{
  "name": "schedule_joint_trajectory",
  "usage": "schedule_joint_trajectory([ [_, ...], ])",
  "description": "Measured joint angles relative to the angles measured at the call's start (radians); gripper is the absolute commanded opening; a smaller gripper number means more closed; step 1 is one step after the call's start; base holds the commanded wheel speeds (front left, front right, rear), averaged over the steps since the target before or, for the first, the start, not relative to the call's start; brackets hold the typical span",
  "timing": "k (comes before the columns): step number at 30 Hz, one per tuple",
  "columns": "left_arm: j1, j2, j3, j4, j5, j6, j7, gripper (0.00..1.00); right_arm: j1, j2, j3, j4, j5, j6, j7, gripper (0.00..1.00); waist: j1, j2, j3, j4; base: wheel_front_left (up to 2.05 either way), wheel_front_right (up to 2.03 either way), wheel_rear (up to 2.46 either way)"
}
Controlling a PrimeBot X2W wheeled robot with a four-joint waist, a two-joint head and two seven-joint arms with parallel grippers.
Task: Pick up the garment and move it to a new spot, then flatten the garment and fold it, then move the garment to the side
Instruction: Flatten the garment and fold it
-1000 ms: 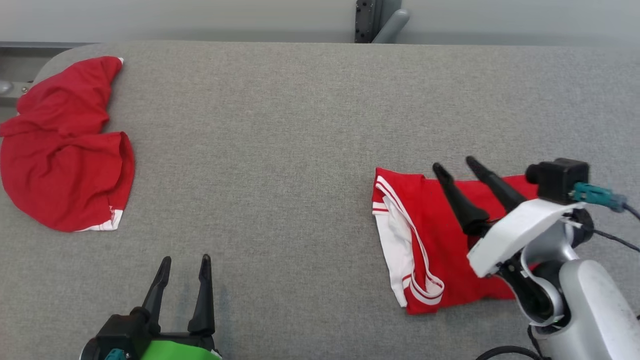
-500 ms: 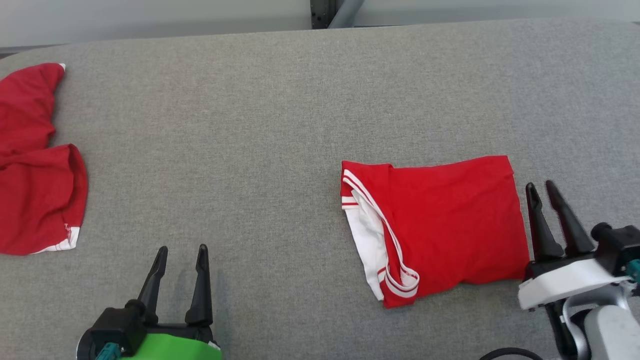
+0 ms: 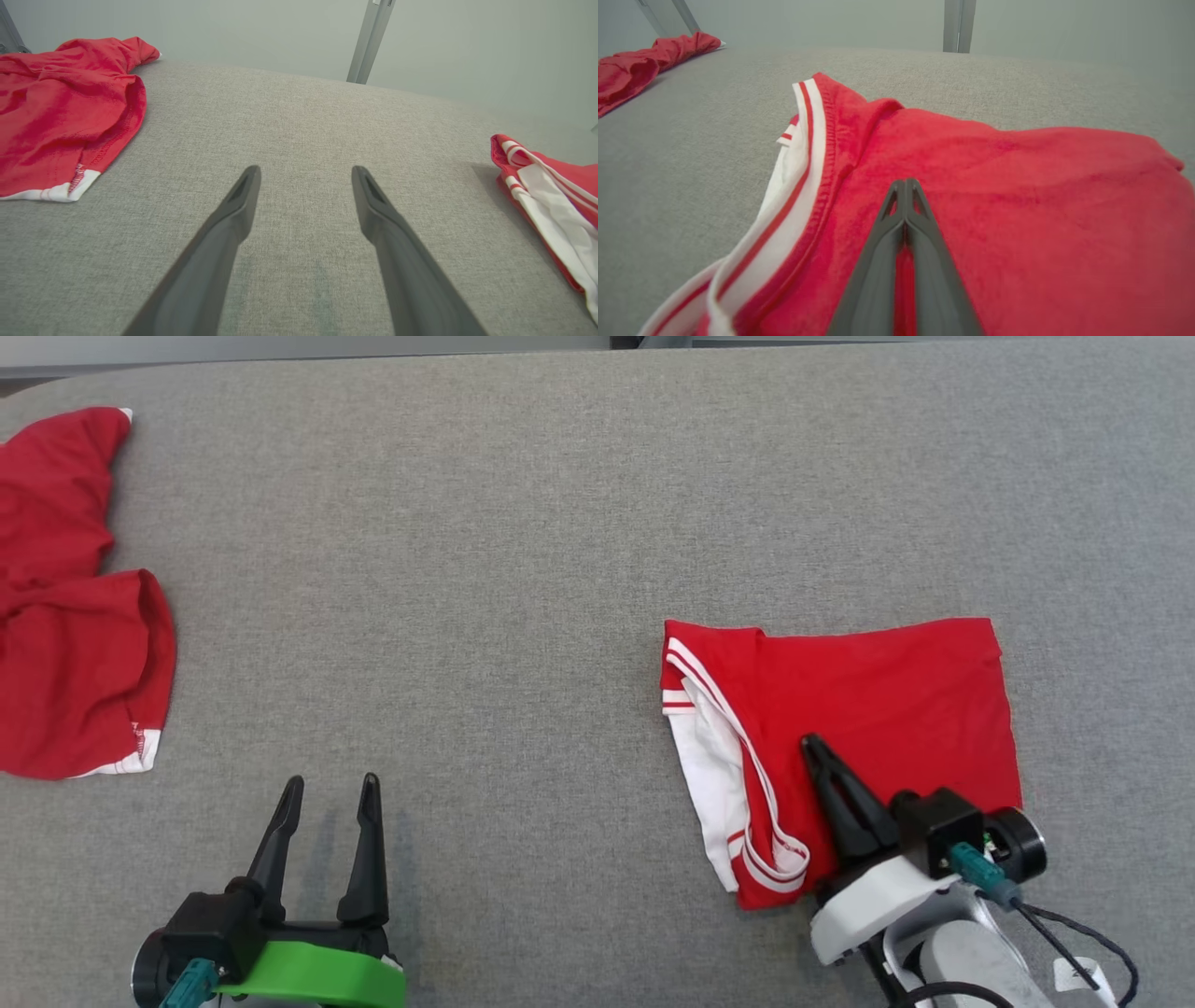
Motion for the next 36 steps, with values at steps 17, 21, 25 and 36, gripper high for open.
schedule_joint_trajectory([
  [17,-0.017,0.000,-0.018,0.021,-0.009,-0.003,0.000,1.00,-0.101,0.026,0.189,0.147,0.062,0.000,0.000,0.00,0.0000,0.0000,-0.001,0.063,0.00,0.00,0.00],
  [21,-0.017,0.000,-0.022,0.026,-0.017,-0.004,0.000,1.00,-0.119,0.026,0.229,0.174,0.091,0.000,0.000,0.00,0.0000,0.0000,-0.011,0.072,0.00,0.00,0.00],
  [25,-0.007,0.000,-0.017,0.027,-0.034,-0.005,0.000,1.00,-0.118,0.027,0.271,0.156,0.110,0.000,0.000,0.00,0.0000,0.0000,-0.029,0.071,0.00,0.00,0.00],
  [36,0.043,0.000,0.009,0.023,-0.053,0.005,0.000,1.00,0.003,0.029,0.251,-0.040,0.093,0.000,0.000,0.00,0.0000,0.0000,-0.116,0.042,0.00,0.00,0.00],
])
